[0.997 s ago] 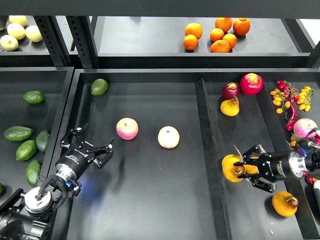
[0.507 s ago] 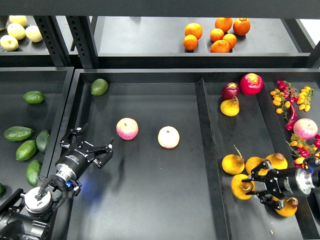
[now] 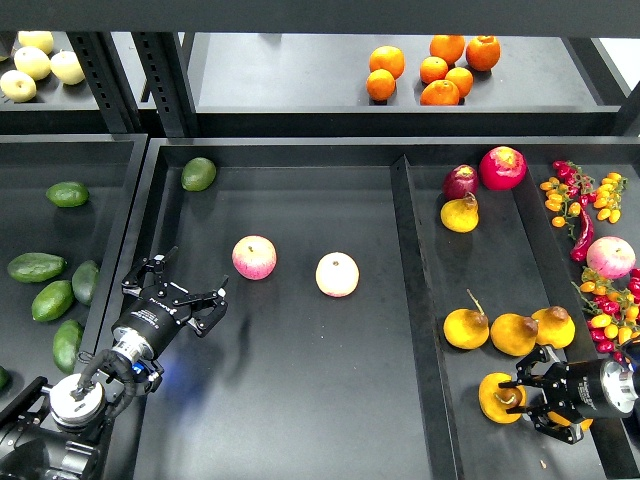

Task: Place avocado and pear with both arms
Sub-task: 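Carry the pear farther into the bin and lower it beside the pears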

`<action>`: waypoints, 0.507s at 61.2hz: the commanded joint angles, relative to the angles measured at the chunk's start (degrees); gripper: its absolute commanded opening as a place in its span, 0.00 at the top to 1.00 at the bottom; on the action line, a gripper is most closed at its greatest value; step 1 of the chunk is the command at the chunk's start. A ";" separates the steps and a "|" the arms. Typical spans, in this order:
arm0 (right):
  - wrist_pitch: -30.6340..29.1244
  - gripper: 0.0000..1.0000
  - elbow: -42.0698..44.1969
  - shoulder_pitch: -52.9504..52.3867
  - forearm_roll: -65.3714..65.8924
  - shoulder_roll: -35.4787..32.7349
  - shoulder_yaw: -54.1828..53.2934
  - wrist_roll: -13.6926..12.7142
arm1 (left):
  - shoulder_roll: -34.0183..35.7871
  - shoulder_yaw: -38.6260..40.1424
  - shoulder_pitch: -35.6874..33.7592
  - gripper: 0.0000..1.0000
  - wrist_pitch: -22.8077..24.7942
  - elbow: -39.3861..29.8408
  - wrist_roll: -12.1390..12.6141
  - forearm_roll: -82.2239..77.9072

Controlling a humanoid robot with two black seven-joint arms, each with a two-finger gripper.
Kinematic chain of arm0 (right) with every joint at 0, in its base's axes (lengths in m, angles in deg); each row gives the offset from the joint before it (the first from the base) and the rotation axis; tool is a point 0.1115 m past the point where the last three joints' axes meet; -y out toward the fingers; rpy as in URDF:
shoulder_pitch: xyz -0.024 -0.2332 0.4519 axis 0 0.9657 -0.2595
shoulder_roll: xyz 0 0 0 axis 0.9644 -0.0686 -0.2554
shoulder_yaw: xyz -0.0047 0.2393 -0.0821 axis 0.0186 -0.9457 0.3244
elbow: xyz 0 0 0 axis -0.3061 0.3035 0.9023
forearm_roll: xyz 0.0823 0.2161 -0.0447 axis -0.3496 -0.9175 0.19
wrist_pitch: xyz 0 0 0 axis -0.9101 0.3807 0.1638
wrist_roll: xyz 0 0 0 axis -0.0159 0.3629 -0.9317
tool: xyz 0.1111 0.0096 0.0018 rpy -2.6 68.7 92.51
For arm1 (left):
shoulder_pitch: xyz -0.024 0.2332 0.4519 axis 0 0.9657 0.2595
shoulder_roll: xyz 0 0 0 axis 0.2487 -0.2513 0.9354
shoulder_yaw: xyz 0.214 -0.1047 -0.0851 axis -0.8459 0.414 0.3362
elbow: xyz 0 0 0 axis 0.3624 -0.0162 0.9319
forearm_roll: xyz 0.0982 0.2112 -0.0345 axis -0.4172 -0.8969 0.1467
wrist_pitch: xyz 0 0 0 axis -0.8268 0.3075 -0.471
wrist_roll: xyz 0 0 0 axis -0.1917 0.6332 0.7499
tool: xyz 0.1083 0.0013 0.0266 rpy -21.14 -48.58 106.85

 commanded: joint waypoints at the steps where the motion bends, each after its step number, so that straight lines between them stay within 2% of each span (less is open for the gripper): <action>1: 0.00 0.76 0.22 0.49 0.08 0.06 -0.10 0.00 | 0.00 -0.12 0.00 0.01 0.00 0.00 0.00 0.00; 12: 0.00 0.68 0.66 1.20 0.08 0.41 -0.19 0.00 | 0.00 -0.12 0.00 0.01 0.00 0.00 0.00 0.00; 31: 0.00 0.42 0.83 1.55 0.17 0.85 -0.45 0.00 | 0.00 -0.12 0.00 0.01 0.00 0.18 0.00 0.00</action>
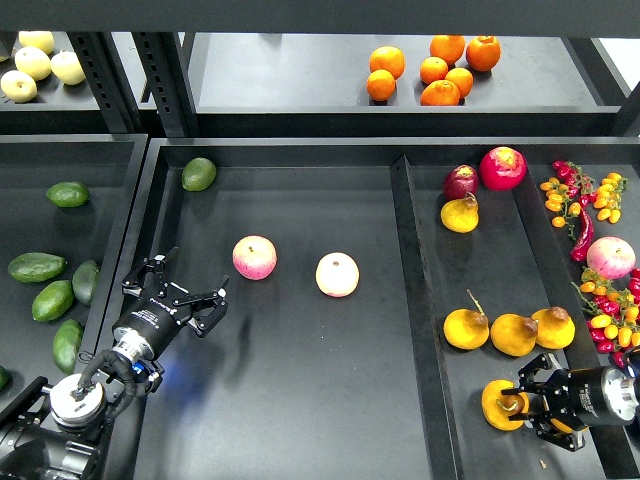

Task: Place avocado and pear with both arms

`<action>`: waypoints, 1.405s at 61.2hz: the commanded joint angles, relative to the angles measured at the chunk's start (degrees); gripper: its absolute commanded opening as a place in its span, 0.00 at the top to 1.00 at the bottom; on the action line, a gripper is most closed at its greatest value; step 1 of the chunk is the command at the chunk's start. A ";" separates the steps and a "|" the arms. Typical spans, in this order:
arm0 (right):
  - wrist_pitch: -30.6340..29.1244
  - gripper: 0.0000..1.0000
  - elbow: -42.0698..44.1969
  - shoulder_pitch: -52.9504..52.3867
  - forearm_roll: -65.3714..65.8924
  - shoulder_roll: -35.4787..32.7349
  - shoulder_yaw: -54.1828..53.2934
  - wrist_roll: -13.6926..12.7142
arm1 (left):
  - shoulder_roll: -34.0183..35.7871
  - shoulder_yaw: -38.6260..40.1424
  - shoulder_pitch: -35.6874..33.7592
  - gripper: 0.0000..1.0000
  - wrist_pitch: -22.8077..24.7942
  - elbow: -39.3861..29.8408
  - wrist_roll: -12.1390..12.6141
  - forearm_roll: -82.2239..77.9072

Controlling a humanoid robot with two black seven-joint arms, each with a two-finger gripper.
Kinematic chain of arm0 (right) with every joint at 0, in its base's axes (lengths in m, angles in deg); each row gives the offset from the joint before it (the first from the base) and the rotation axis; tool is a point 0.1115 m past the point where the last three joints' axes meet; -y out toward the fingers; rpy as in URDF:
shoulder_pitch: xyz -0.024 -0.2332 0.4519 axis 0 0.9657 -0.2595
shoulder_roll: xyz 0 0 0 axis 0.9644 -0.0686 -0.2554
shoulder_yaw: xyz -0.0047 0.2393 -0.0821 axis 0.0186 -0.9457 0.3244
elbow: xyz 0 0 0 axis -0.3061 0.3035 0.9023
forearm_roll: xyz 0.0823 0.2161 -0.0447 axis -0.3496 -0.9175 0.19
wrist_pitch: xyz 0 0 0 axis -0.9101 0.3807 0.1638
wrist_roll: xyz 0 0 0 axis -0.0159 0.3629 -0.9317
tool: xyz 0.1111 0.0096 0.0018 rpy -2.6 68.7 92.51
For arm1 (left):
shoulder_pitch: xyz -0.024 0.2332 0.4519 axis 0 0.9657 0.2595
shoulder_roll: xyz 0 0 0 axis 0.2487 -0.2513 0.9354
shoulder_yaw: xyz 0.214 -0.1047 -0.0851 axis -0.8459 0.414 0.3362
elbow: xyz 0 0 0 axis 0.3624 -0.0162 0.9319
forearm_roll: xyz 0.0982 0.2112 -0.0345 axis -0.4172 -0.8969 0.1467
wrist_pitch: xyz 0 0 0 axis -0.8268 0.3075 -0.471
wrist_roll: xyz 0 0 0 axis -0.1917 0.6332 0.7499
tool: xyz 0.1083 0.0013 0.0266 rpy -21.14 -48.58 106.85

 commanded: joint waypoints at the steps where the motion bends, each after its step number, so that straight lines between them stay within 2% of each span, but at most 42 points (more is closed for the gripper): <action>1: 0.01 0.41 0.00 0.10 0.02 0.00 -0.01 -0.03 | 0.00 0.00 0.00 0.01 0.00 0.18 0.00 0.00; 5: 0.01 0.36 0.00 0.10 0.02 -0.08 -0.01 -0.03 | 0.00 0.00 0.00 0.01 0.00 0.09 0.00 0.00; 6: 0.01 0.31 -0.08 0.10 0.02 -0.17 -0.01 -0.03 | 0.00 0.00 0.00 0.01 0.00 0.09 0.00 0.00; 13: 0.01 0.16 -0.61 0.10 -0.07 -0.61 -0.28 -0.03 | 0.00 0.00 0.00 0.01 0.00 0.00 0.00 0.00; 20: 0.01 0.10 -1.58 -0.52 -0.33 -1.40 -0.54 -0.03 | 0.00 0.09 0.00 0.01 0.00 0.00 0.00 0.00; 37: 0.01 0.05 -4.56 -1.57 -0.77 -4.74 -5.37 -0.03 | 0.00 0.09 0.00 0.01 0.00 0.18 0.00 0.00; 53: 0.01 0.03 -5.18 -2.80 -0.95 -5.88 -14.68 -0.03 | 0.00 0.27 0.00 0.01 0.00 0.09 0.00 0.09; 86: 0.01 0.04 -3.33 -3.86 -2.44 0.44 -30.16 -0.03 | 0.00 0.44 -0.62 0.01 0.00 -3.07 -0.17 0.09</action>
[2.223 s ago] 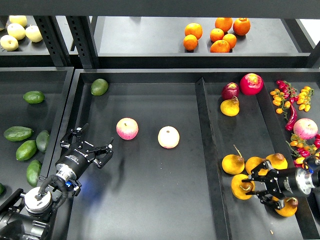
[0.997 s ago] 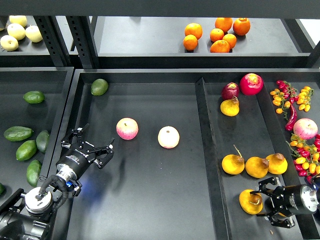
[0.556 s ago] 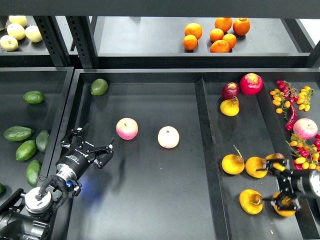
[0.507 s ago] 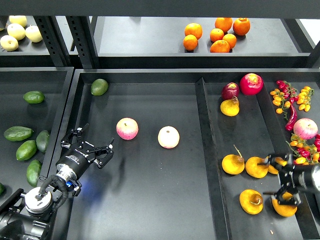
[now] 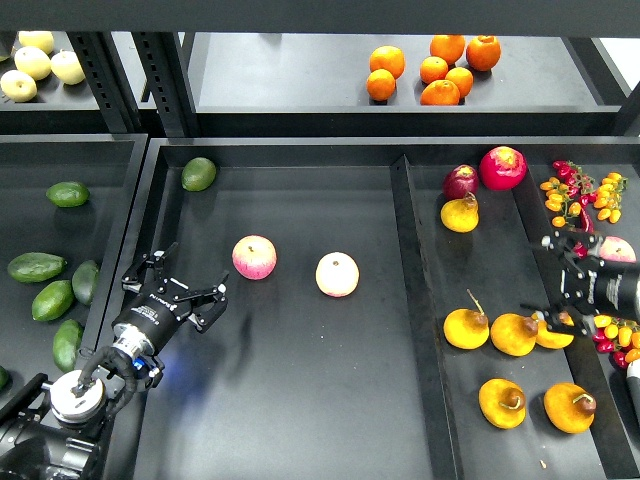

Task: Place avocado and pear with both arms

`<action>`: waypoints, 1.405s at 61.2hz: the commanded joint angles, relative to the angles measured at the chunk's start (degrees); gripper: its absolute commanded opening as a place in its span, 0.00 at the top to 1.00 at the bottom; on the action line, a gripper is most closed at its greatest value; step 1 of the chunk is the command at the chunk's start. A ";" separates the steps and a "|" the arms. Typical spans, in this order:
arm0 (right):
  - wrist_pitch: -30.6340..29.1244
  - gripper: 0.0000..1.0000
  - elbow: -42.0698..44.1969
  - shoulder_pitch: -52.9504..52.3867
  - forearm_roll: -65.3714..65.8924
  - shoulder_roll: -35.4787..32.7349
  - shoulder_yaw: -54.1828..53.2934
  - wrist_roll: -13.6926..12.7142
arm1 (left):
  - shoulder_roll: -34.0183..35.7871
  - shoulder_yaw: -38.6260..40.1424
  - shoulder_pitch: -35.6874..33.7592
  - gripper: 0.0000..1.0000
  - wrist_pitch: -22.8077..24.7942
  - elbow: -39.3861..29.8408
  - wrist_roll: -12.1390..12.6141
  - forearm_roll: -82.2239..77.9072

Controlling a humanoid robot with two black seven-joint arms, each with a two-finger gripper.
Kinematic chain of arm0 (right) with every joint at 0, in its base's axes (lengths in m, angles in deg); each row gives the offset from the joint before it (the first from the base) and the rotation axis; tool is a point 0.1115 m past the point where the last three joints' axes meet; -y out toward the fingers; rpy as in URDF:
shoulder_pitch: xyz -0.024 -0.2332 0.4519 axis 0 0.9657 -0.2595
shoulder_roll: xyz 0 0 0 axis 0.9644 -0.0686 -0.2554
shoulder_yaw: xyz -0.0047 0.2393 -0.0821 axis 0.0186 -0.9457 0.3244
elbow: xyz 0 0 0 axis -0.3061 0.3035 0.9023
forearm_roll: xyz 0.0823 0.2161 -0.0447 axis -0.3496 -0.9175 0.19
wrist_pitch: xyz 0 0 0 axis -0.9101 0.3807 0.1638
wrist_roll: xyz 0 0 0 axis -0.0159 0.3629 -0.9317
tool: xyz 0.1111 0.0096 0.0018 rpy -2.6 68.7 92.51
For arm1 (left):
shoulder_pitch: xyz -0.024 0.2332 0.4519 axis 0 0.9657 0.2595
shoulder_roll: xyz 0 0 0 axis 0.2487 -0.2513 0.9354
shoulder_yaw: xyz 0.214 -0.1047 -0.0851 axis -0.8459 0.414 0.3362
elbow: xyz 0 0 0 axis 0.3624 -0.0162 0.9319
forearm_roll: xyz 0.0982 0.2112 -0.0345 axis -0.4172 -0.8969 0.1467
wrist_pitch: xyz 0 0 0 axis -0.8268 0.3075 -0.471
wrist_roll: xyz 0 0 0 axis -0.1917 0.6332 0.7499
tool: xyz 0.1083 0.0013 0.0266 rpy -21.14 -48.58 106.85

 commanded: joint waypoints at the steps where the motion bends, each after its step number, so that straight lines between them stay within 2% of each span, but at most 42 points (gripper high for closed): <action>1: 0.00 0.04 -0.20 0.26 -0.10 0.63 -2.12 -0.01 | 0.00 0.07 -0.06 0.01 0.00 -0.24 0.00 0.00; 16: 0.00 0.03 -0.03 0.97 -0.18 5.19 -5.46 -0.01 | 0.00 -0.11 -0.59 0.01 0.00 -0.33 0.00 0.08; 17: 0.00 0.03 0.06 1.49 -0.18 6.07 -5.90 0.73 | 0.00 -0.11 -0.85 0.01 0.00 -0.25 0.00 0.08; 18: 0.00 0.03 0.06 2.28 -0.18 8.08 -6.95 3.71 | 0.00 -0.11 -1.20 0.01 0.00 -0.24 -0.09 0.08; 22: 0.00 0.02 0.06 3.43 -0.10 10.90 -8.62 7.60 | 0.00 -0.11 -1.38 0.01 0.00 -0.24 -0.09 0.08; 24: 0.00 0.01 0.06 4.39 -0.10 12.92 -9.76 10.40 | 0.00 -0.11 -1.38 0.01 0.00 -0.24 -0.09 0.08; 30: 0.00 0.01 0.06 5.71 -0.10 17.49 -12.58 15.33 | 0.00 -0.02 -1.47 0.01 0.00 -0.24 -0.09 0.08; 33: 0.00 0.01 0.15 6.06 -0.10 19.16 -13.54 16.65 | 0.00 -0.02 -1.47 0.01 0.00 -0.24 -0.09 0.08; 46: 0.00 0.01 1.82 7.12 0.08 27.08 -17.41 18.76 | 0.00 -0.11 -1.91 0.01 0.00 -0.16 -0.09 0.00; 59: 0.00 0.01 5.34 7.21 1.57 33.93 -18.82 22.37 | 0.00 -0.11 -3.05 0.01 0.00 0.11 -0.18 0.08; 72: 0.00 0.01 10.69 7.21 8.07 33.94 -22.42 22.90 | 0.00 -0.02 -4.28 0.01 0.00 0.72 -0.26 0.17; 86: 0.00 0.01 13.69 7.30 9.04 33.94 -22.51 22.98 | 0.00 -0.20 -5.07 0.01 0.00 0.99 -0.26 0.17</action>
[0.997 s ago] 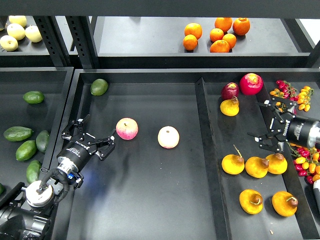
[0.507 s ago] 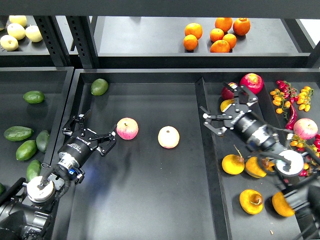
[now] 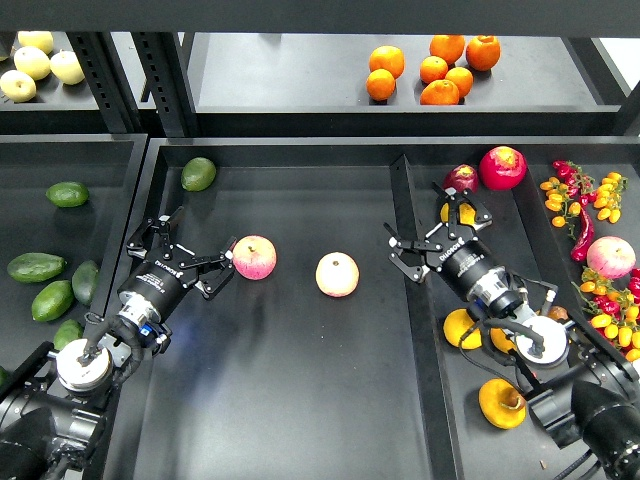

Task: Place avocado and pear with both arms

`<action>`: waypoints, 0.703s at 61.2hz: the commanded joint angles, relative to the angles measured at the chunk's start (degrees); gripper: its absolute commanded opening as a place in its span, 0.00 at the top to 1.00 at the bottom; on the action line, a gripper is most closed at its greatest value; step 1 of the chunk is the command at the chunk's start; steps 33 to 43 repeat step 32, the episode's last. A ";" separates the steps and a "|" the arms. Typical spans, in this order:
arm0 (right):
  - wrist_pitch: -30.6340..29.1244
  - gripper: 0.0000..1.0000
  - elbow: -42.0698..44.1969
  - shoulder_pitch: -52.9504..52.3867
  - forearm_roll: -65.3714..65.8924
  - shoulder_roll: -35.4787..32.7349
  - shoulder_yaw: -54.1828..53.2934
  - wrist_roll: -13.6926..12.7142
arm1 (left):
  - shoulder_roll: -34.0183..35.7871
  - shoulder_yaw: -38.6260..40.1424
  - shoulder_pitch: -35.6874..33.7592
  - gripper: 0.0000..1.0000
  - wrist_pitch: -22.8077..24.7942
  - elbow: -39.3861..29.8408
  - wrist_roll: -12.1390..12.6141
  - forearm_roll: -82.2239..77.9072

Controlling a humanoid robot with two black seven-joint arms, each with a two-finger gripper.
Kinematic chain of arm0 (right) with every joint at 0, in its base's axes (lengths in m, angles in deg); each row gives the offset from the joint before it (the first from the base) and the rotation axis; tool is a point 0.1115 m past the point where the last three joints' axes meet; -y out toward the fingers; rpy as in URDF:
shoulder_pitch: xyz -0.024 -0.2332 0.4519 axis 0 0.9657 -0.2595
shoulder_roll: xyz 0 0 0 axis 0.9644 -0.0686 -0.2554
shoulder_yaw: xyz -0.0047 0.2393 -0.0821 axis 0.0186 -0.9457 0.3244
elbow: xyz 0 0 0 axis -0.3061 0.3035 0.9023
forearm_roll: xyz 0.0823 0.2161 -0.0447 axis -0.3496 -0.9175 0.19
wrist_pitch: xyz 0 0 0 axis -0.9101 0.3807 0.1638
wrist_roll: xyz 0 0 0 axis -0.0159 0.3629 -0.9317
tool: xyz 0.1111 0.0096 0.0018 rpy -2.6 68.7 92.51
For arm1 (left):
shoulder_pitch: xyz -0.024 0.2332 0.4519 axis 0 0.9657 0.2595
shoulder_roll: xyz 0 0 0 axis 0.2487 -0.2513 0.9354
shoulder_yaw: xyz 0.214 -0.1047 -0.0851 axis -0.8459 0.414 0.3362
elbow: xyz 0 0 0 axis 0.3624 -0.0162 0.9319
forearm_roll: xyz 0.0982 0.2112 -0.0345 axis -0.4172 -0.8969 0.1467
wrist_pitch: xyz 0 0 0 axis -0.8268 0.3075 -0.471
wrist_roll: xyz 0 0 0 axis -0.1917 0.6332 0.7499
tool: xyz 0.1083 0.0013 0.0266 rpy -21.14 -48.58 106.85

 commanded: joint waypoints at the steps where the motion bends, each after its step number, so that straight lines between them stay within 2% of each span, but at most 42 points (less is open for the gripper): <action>1: 0.00 0.01 1.08 -0.07 0.17 -0.01 -0.04 0.07 | 0.00 -0.13 -0.34 0.01 0.00 0.23 0.00 0.02; 43: 0.00 0.01 0.82 -0.25 0.17 -0.01 -1.89 0.51 | 0.00 -1.27 -0.34 0.01 0.00 -0.56 0.00 0.11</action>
